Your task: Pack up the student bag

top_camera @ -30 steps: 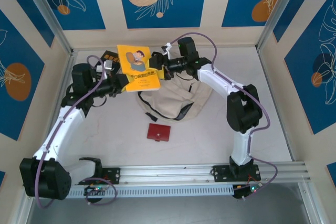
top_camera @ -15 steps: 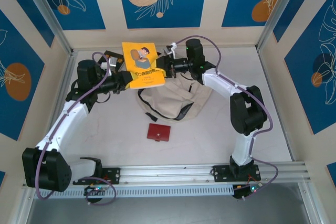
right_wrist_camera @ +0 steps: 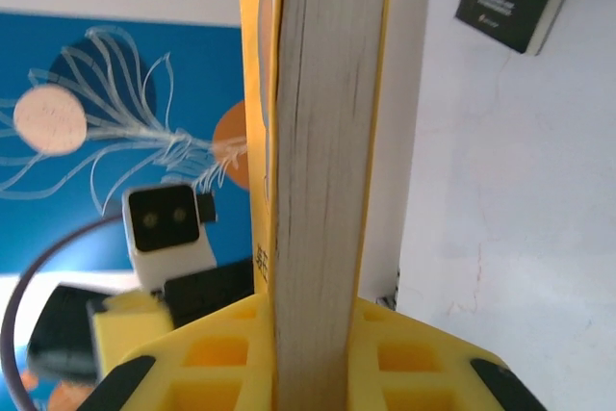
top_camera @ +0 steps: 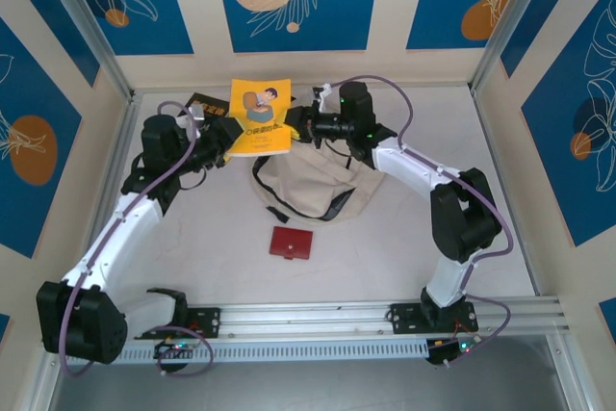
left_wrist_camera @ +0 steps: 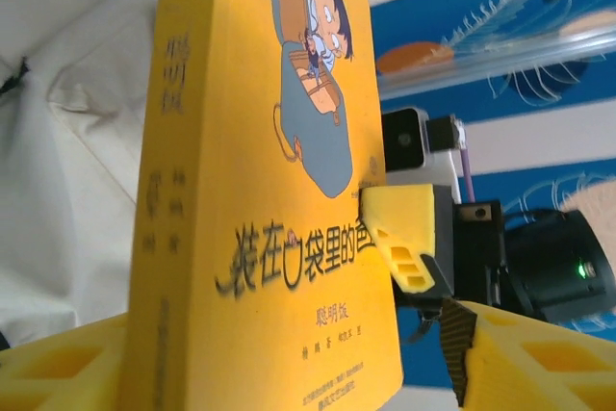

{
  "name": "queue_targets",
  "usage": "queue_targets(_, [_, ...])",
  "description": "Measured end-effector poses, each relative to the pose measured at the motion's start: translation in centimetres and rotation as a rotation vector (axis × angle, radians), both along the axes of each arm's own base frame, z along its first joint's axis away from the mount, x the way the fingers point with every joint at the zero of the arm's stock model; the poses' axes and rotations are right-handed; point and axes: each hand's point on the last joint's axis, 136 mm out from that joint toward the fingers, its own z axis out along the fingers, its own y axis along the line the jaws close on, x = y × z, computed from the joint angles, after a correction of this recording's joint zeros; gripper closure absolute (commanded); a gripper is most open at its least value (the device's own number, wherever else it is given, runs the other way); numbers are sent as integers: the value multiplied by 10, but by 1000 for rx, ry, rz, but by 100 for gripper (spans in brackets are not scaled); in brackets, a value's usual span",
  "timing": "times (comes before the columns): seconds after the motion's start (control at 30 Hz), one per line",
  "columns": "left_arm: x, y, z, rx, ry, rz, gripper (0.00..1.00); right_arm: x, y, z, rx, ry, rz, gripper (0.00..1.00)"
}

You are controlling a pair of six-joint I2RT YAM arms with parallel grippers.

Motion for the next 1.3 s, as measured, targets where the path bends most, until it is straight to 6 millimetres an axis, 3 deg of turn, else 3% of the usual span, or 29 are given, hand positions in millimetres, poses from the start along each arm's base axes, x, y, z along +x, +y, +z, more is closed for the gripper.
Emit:
queue_targets(0.17, [4,0,-23,-39,72,135,24,8,5,-10,-18,63,-114,93])
queue_targets(0.37, [9,-4,-32,-98,110,259,32,11,9,-22,-52,112,-214,93])
queue_targets(0.6, [8,-3,-43,-129,146,370,52,1,12,-36,-79,165,-291,93])
queue_targets(0.87, [8,-8,-51,-144,172,398,91,-8,0,-45,-86,194,-344,91])
queue_targets(0.97, [8,-11,-51,-150,168,396,100,-9,-5,-47,-104,194,-358,71])
queue_targets(1.03, [8,-10,-51,-134,156,393,100,-13,-6,-50,-134,187,-343,51])
queue_targets(1.1, [9,-8,-53,-103,139,400,100,-20,-8,-57,-189,175,-315,39])
queue_targets(1.17, [9,-3,-59,-52,132,412,100,-25,-12,-64,-264,156,-278,32])
queue_targets(1.3, [8,14,-73,90,122,425,100,-32,-24,-63,-429,66,-185,30])
